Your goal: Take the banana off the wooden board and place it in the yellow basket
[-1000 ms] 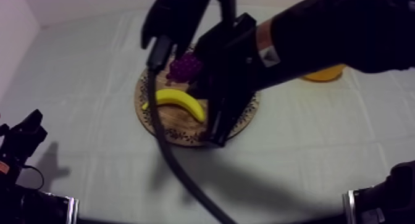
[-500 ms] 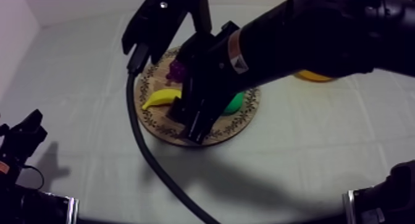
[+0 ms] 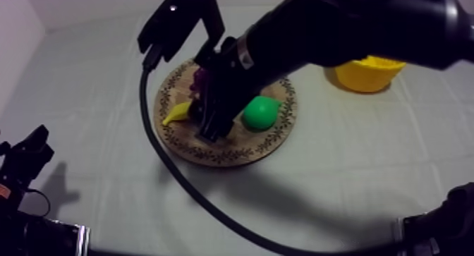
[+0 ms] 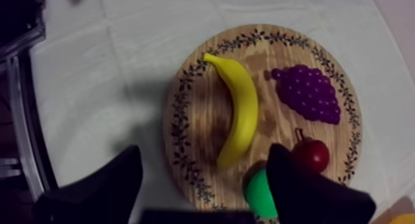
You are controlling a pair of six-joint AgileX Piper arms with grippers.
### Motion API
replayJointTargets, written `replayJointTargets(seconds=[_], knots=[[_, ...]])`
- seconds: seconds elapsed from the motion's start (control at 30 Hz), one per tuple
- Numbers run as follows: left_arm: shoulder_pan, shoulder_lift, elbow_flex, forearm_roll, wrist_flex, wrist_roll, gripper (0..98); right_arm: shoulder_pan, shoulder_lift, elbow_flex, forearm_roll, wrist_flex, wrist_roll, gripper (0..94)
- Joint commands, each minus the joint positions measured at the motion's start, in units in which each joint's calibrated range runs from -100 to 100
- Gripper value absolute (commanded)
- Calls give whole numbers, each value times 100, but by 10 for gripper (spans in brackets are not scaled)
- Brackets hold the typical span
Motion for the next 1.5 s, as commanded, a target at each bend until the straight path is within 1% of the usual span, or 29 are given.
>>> replayJointTargets(seconds=[0.0, 0.37, 0.6, 1.0, 1.3, 1.47], knots=[[0, -3, 3, -2, 0, 0, 1, 28, 265, -150, 11, 22, 6, 574], [0, -3, 3, -2, 0, 0, 1, 113, 1348, -598, 124, -5, -157, 576], [0, -3, 3, -2, 0, -1, 1, 203, 1919, -723, 192, -188, -225, 576], [0, -3, 3, -2, 0, 2, 1, 308, 2831, -1325, 166, -159, -120, 571], [0, -3, 3, -2, 0, 0, 1, 356, 3421, -1876, 200, -152, -177, 568], [0, -3, 3, -2, 0, -1, 1, 380, 3588, -2097, 197, -178, -155, 548]])
